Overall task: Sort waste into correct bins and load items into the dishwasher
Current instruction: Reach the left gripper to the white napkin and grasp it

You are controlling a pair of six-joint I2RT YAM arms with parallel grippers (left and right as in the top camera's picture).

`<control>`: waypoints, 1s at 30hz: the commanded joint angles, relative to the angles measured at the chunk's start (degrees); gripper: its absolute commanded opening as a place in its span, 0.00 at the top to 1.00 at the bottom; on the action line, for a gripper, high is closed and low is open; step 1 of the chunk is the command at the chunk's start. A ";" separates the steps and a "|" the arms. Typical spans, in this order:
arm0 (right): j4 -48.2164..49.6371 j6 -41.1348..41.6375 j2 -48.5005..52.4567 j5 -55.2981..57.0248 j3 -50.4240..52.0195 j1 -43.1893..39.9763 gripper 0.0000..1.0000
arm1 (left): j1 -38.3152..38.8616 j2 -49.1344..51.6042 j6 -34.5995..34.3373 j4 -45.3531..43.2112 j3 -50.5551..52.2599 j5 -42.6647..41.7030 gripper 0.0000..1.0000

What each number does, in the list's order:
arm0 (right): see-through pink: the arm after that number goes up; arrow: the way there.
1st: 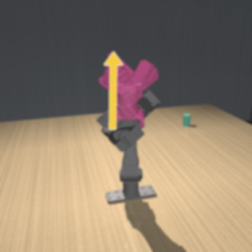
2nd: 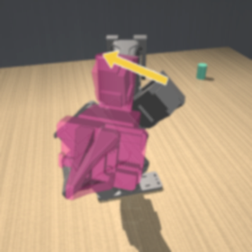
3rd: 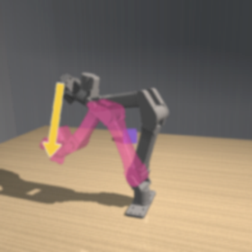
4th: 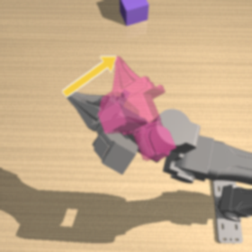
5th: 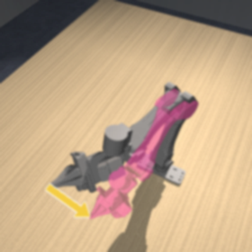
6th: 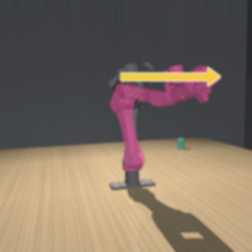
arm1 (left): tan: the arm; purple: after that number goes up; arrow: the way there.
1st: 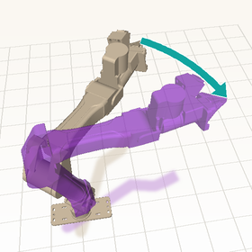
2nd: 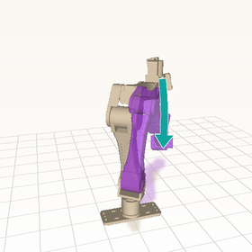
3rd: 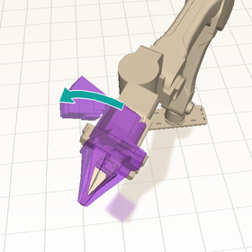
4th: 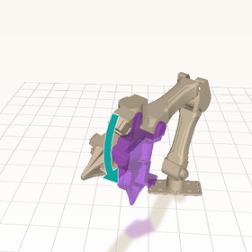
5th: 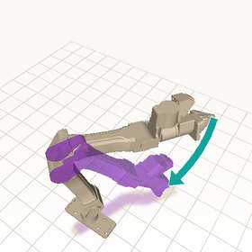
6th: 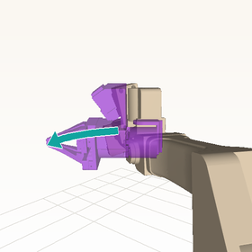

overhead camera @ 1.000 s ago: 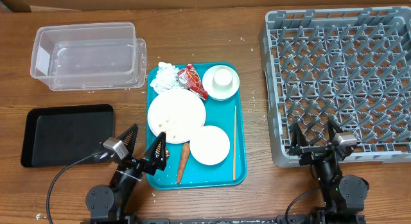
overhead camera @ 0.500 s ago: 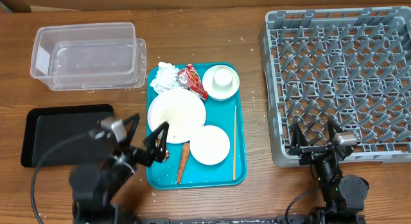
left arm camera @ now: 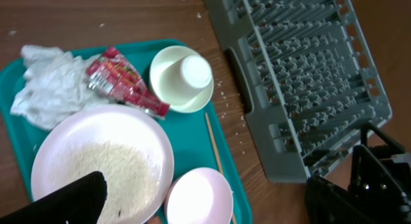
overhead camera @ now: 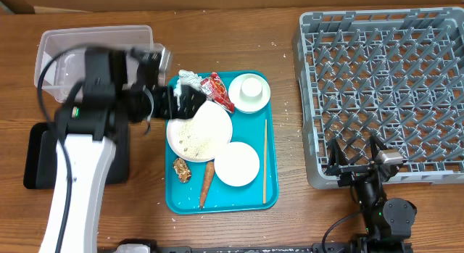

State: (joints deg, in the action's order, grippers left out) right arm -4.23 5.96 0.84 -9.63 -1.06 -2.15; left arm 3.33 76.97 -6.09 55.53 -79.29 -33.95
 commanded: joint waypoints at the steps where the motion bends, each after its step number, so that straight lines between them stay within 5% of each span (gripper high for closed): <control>1: 0.31 0.00 -0.66 0.11 0.59 0.33 0.00 | 1.57 6.73 4.35 0.00 -8.20 -2.16 0.00; 3: 0.31 0.00 -0.66 0.13 0.59 0.33 0.00 | 3.08 10.03 -4.46 1.22 -11.67 11.96 0.00; 9: 0.31 0.00 -0.66 0.11 0.59 0.33 0.00 | 6.08 19.69 -6.12 16.11 -25.49 27.87 0.00; 30: 0.31 0.00 -0.66 0.13 0.59 0.33 0.00 | 6.99 42.34 -4.66 10.08 -28.17 38.58 0.02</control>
State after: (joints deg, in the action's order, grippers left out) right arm -4.14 5.98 0.84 -9.65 -1.06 -2.15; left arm 9.78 116.31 -10.57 66.00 -106.24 2.55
